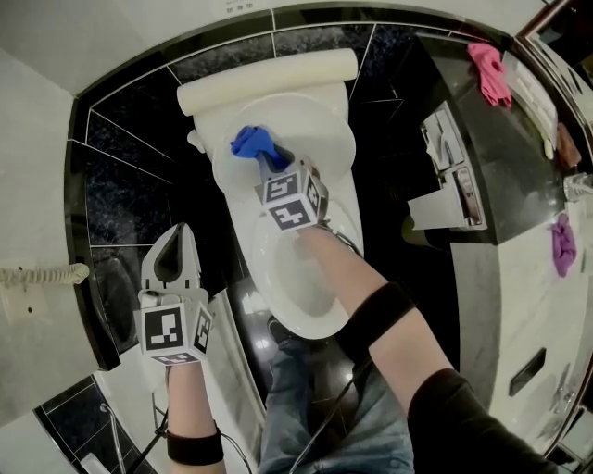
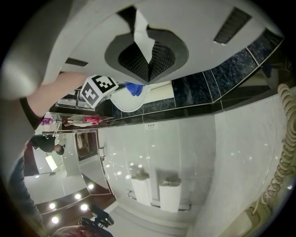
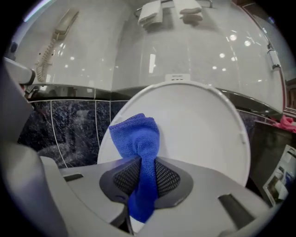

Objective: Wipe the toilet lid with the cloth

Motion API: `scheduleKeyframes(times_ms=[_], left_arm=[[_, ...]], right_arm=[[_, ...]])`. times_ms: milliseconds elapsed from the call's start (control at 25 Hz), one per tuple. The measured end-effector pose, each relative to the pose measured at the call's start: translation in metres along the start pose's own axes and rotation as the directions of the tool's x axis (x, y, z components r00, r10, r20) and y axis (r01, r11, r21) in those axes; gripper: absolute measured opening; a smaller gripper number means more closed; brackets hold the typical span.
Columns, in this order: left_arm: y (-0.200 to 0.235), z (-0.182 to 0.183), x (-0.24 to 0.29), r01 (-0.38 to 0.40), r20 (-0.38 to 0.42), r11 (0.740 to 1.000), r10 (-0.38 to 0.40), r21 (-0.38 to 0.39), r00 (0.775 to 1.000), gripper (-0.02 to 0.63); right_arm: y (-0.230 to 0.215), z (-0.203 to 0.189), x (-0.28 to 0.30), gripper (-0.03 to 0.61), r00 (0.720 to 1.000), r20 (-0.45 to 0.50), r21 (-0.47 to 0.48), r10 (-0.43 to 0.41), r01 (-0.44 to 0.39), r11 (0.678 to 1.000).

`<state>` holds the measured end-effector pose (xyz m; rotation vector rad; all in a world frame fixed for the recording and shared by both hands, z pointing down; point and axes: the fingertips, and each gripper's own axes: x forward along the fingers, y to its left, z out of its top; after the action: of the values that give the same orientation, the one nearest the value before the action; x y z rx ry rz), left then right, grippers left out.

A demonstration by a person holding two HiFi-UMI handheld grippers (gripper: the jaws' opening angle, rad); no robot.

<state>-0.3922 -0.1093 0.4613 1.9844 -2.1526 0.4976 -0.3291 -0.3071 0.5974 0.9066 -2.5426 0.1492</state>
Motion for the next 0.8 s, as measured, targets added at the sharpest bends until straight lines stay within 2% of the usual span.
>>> scheduleKeyframes(times_ms=[320, 440, 560, 680, 800], left_arm=[[-0.024, 0.009, 0.01, 0.025, 0.011, 1.0, -0.025, -0.002, 1.0, 0.0], [-0.028, 0.008, 0.011, 0.023, 0.009, 1.0, -0.023, -0.004, 1.0, 0.0], [-0.031, 0.006, 0.01, 0.022, 0.008, 1.0, -0.022, -0.007, 1.0, 0.0], [-0.03, 0.004, 0.009, 0.015, 0.005, 1.0, -0.015, -0.012, 1.0, 0.0], [-0.027, 0.003, 0.009, 0.006, -0.006, 1.0, -0.006, -0.024, 1.0, 0.0]], right_arm=[[-0.127, -0.036, -0.049, 0.092, 0.981, -0.033, 0.082, -0.191, 0.193, 0.978], [-0.152, -0.051, -0.061, 0.092, 0.968, -0.061, 0.119, -0.244, 0.25, 0.961], [-0.155, -0.056, -0.069, 0.091, 0.957, -0.073, 0.15, -0.281, 0.289, 0.945], [-0.121, -0.053, -0.071, 0.091, 0.971, -0.053, 0.13, -0.234, 0.239, 0.962], [-0.042, -0.047, -0.059, 0.092, 0.998, -0.015, 0.045, -0.063, 0.064, 0.997]])
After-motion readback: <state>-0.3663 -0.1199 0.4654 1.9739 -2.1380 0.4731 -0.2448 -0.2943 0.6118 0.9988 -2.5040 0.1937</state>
